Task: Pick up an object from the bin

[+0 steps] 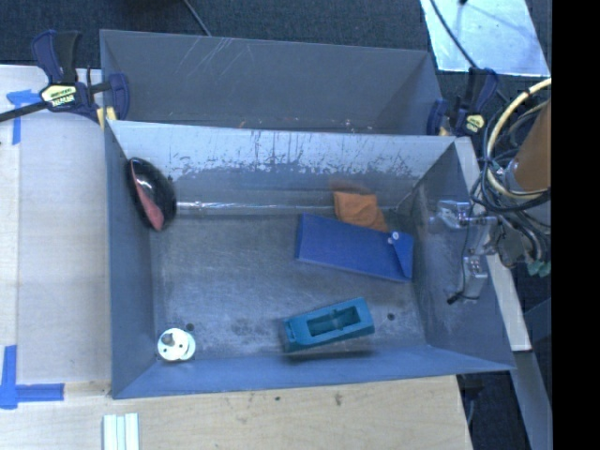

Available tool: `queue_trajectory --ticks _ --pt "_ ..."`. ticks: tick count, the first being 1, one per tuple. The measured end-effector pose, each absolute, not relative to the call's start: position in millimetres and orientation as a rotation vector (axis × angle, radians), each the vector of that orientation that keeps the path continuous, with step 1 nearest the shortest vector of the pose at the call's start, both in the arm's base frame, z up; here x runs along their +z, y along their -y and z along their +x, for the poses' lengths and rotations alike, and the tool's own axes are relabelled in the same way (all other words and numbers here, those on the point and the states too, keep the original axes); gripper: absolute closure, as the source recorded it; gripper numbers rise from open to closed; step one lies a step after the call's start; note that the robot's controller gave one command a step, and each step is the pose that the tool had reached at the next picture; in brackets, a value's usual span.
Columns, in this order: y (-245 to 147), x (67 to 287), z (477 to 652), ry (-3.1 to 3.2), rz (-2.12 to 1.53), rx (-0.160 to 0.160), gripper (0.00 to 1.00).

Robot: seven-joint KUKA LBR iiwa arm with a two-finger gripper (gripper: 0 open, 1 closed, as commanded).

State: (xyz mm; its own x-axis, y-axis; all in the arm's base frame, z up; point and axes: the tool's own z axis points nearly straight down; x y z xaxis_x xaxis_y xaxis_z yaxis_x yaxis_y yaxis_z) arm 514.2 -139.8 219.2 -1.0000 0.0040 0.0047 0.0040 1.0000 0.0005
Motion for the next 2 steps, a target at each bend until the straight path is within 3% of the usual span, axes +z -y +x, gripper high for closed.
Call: queue_trajectory --ticks 1,2 --pt "139 224 515.9 3.145 -0.002 0.002 0.0" --pt "133 201 527.6 3.148 -0.088 0.003 0.0"
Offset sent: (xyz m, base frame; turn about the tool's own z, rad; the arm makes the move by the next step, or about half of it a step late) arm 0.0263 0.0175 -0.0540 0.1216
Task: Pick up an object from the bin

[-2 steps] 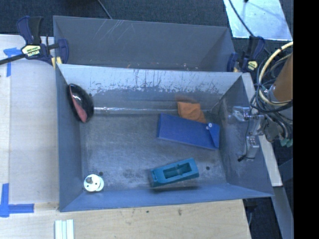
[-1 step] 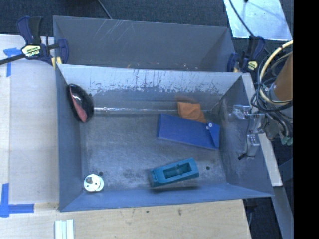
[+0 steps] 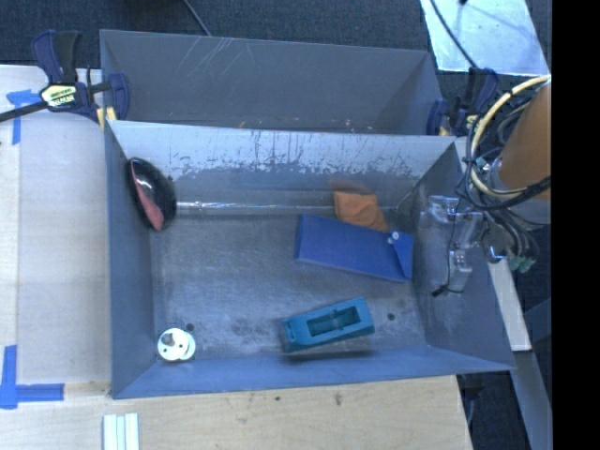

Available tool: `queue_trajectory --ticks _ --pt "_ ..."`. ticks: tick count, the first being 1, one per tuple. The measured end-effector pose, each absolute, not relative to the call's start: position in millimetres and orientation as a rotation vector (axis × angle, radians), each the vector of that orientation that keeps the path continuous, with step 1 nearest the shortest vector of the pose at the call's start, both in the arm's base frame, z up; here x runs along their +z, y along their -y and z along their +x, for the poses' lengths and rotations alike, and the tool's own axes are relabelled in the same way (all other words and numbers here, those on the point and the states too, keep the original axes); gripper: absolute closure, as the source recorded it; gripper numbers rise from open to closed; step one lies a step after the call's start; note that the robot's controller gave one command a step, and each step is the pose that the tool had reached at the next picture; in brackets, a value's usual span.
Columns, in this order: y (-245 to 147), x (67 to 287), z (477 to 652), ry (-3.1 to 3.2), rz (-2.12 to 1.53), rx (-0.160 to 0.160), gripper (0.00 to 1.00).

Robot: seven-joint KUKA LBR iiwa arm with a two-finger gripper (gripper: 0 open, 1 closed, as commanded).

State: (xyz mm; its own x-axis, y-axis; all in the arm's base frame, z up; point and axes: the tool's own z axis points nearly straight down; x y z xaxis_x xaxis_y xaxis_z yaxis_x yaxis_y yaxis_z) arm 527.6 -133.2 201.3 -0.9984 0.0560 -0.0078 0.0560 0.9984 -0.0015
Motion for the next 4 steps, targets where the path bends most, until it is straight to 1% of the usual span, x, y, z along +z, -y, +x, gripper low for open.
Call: queue_trajectory --ticks 1,2,3,4 --pt "121 168 549.0 -3.135 0.141 0.0 0.0" --pt "124 141 564.3 -3.134 0.169 0.0 0.0" --pt "106 109 566.5 -3.125 0.276 -0.001 0.0" --pt "102 84 590.5 -3.086 0.575 0.003 1.0"
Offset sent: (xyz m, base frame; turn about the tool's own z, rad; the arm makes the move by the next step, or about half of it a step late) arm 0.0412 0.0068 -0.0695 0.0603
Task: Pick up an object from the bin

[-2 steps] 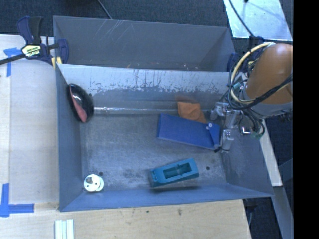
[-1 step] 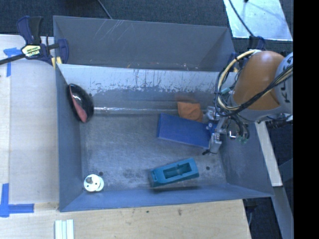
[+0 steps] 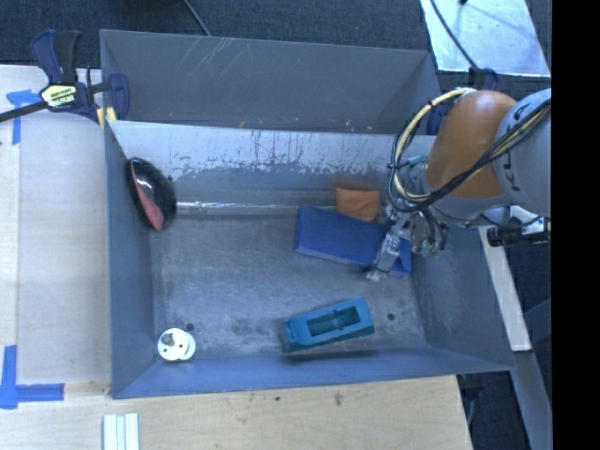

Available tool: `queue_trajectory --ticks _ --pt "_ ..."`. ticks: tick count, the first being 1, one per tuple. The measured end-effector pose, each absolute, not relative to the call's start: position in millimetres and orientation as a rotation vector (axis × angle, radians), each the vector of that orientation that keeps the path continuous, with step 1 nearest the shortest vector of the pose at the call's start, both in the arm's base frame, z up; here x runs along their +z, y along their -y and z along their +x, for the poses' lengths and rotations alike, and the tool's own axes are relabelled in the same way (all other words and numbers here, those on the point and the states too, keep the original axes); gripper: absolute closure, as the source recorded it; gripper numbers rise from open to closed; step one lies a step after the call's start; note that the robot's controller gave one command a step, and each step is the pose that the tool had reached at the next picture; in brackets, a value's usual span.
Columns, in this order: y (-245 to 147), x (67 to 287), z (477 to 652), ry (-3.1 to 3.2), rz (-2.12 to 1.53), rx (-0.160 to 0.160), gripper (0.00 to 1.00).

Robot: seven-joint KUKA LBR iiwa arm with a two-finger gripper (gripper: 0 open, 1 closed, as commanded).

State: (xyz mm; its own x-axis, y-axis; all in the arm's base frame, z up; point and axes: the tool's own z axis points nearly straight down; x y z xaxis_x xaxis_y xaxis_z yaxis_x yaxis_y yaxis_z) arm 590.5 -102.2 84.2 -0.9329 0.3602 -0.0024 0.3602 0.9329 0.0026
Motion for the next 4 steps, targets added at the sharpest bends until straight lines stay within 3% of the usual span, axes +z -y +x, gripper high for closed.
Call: queue_trajectory --ticks 1,2,3,4 --pt "102 84 590.5 -3.086 0.575 0.003 1.0" --pt "98 129 570.8 -3.092 0.577 0.0 1.0" --pt "106 193 585.4 -3.082 0.606 0.0 1.0" --pt "93 258 555.9 -3.087 0.6 -0.001 1.0"
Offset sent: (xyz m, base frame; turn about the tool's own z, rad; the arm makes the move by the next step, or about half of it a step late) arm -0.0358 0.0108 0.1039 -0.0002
